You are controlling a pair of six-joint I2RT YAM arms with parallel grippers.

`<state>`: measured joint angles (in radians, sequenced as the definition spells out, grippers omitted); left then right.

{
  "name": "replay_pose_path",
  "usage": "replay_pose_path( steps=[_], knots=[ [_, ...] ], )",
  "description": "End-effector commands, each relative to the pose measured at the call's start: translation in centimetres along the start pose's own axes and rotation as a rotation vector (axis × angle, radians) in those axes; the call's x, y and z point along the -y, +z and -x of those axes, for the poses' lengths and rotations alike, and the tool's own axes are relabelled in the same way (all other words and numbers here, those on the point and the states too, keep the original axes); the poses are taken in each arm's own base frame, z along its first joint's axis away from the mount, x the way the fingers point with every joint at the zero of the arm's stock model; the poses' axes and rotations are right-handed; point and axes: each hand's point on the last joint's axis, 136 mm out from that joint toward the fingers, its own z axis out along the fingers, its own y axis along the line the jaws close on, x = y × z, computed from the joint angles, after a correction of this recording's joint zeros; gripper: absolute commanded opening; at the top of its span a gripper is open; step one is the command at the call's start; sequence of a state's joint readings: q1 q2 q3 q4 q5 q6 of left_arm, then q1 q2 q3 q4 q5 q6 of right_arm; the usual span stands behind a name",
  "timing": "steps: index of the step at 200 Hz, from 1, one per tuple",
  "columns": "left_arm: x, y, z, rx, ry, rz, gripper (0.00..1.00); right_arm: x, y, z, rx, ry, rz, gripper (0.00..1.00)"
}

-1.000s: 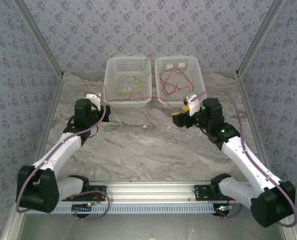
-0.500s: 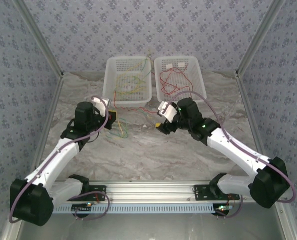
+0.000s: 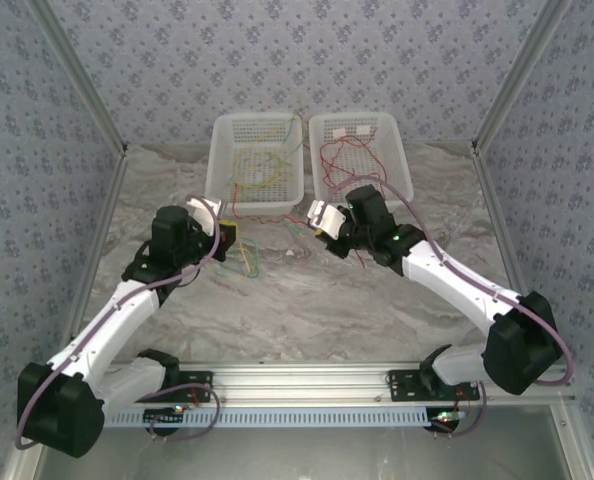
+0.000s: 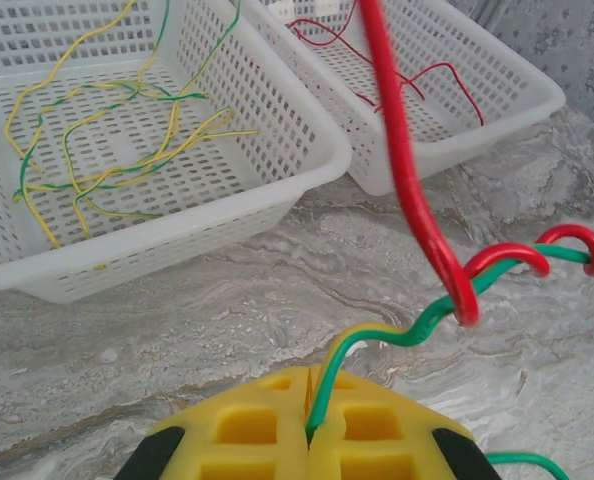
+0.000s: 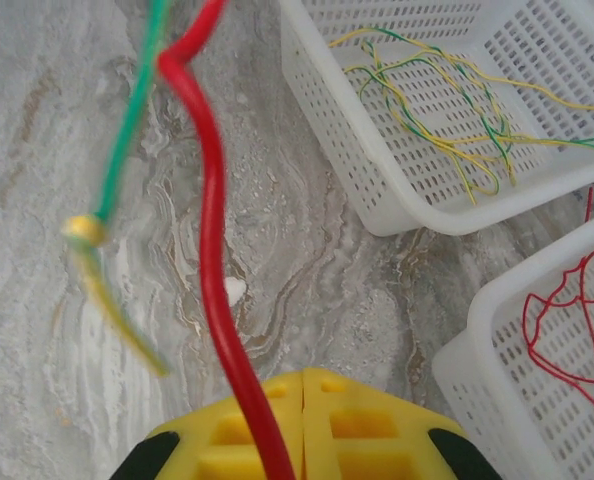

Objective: Untangle the cables

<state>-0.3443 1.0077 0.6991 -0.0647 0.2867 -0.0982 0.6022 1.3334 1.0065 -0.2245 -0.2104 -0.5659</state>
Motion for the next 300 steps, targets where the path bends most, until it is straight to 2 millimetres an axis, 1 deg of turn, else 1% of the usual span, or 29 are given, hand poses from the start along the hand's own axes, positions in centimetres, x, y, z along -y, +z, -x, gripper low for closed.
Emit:
replay_pose_path(
  steps=[1, 13, 33, 47, 56, 87, 108, 122, 147, 169, 188, 205, 227, 241, 254, 279, 292, 300],
  knots=[
    [-2.4, -0.4, 0.6, 0.051, -0.029, 0.137, 0.0, 0.9, -1.9, 0.3, 0.044, 0.132, -0.019, 0.0],
    [-3.5, -0.5, 0.5, 0.059, -0.043, 0.194, 0.0, 1.7, -2.3, -0.2, 0.044, 0.192, -0.061, 0.0],
    [-6.3, -1.1, 0.1, 0.075, -0.09, 0.338, 0.0, 3.1, -3.1, -1.3, 0.048, 0.28, -0.145, 0.0],
    [-8.5, -1.8, -0.4, 0.081, -0.151, 0.434, 0.0, 3.5, -4.2, -1.7, 0.068, 0.308, -0.197, 0.0],
    [-9.6, -2.3, -0.6, 0.088, -0.189, 0.463, 0.0, 4.3, -4.9, -2.2, 0.071, 0.335, -0.255, 0.0],
    [-12.8, -4.2, -1.2, 0.148, -0.311, 0.574, 0.0, 7.0, -6.8, -5.8, 0.036, 0.492, -0.406, 0.0],
    [-14.5, -5.8, -1.3, 0.186, -0.377, 0.649, 0.0, 8.5, -8.7, -7.8, 0.039, 0.595, -0.509, 0.0],
    [-15.7, -7.0, -1.8, 0.189, -0.421, 0.714, 0.0, 9.3, -10.1, -8.6, 0.067, 0.65, -0.564, 0.0],
    [-17.1, -8.6, -2.5, 0.211, -0.488, 0.776, 0.0, 10.7, -12.6, -10.1, 0.082, 0.73, -0.656, 0.0],
    [-18.0, -9.8, -3.0, 0.229, -0.532, 0.82, 0.0, 11.2, -13.8, -10.5, 0.105, 0.766, -0.682, 0.0],
    [-19.1, -10.3, -3.9, 0.215, -0.58, 0.853, 0.0, 11.5, -14.4, -9.8, 0.137, 0.765, -0.675, 0.0],
    [-18.9, -9.9, -3.6, 0.207, -0.585, 0.815, 0.0, 11.6, -14.5, -8.6, 0.154, 0.762, -0.64, 0.0],
    [-17.3, -9.3, -1.4, 0.242, -0.538, 0.715, 0.0, 11.9, -14.4, -6.3, 0.183, 0.752, -0.56, 0.0],
    [-15.5, -9.0, 0.6, 0.247, -0.485, 0.653, 0.0, 12.1, -14.1, -5.1, 0.181, 0.762, -0.507, 0.0],
    [-13.7, -8.9, 2.5, 0.244, -0.441, 0.61, 0.0, 12.3, -13.3, -4.3, 0.148, 0.783, -0.442, 0.0],
    [-10.3, -8.6, 7.0, 0.271, -0.397, 0.479, 0.0, 13.2, -11.6, -3.6, 0.097, 0.822, -0.367, 0.0],
    [-9.4, -8.4, 9.4, 0.301, -0.392, 0.442, 0.0, 14.0, -11.1, -3.5, 0.083, 0.841, -0.364, 0.0],
    [-9.1, -7.8, 10.9, 0.314, -0.378, 0.417, 0.0, 14.3, -10.7, -3.4, 0.075, 0.85, -0.356, 0.0]
  ],
)
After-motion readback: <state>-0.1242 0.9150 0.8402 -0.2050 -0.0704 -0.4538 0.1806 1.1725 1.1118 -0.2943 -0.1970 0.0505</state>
